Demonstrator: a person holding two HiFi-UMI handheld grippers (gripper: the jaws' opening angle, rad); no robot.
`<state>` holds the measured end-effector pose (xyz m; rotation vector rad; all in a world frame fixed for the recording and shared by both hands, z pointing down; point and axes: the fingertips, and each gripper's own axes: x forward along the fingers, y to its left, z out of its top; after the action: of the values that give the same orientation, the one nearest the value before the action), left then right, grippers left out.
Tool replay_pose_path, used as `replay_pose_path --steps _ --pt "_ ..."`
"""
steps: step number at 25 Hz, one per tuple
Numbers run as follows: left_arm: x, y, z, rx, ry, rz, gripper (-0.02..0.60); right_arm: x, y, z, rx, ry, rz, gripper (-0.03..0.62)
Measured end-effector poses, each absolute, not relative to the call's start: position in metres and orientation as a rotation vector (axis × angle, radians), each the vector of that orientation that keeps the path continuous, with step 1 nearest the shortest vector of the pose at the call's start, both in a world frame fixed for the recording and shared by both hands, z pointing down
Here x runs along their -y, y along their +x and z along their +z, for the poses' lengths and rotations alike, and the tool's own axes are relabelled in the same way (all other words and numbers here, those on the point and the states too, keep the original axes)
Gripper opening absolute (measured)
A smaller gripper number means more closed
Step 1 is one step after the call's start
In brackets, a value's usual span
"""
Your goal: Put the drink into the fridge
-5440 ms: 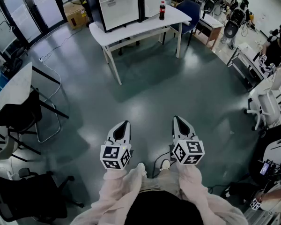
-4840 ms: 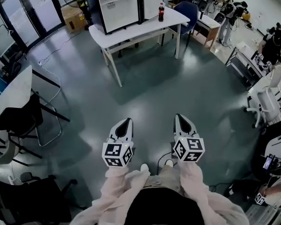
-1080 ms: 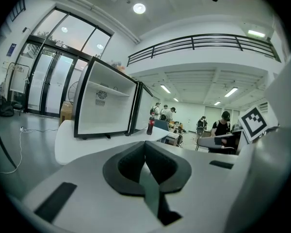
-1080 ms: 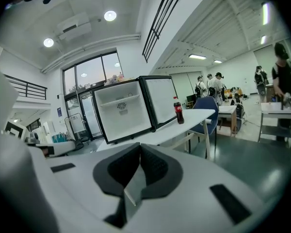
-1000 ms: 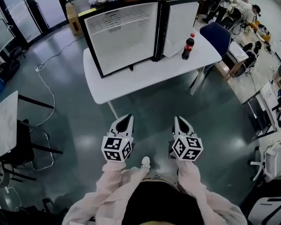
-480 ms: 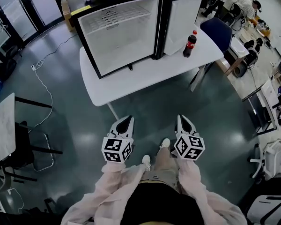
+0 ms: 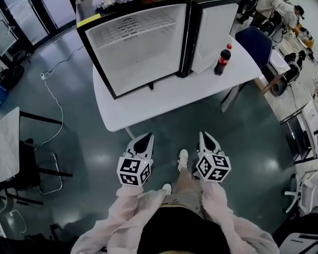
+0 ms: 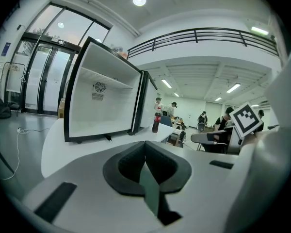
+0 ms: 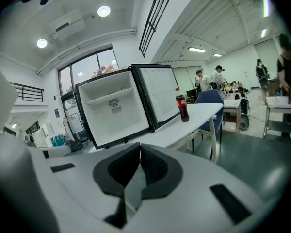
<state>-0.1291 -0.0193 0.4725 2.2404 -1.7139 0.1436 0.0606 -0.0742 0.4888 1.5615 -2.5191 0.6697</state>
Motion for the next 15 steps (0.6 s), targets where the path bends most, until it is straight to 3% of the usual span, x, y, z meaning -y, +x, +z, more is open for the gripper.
replay_pose_path --steps 15 --pt "0.154 -0.143 0.462 1.791 2.180 0.105 0.011 0.221 0.040 0.470 2.570 1.456 0.612 0.012"
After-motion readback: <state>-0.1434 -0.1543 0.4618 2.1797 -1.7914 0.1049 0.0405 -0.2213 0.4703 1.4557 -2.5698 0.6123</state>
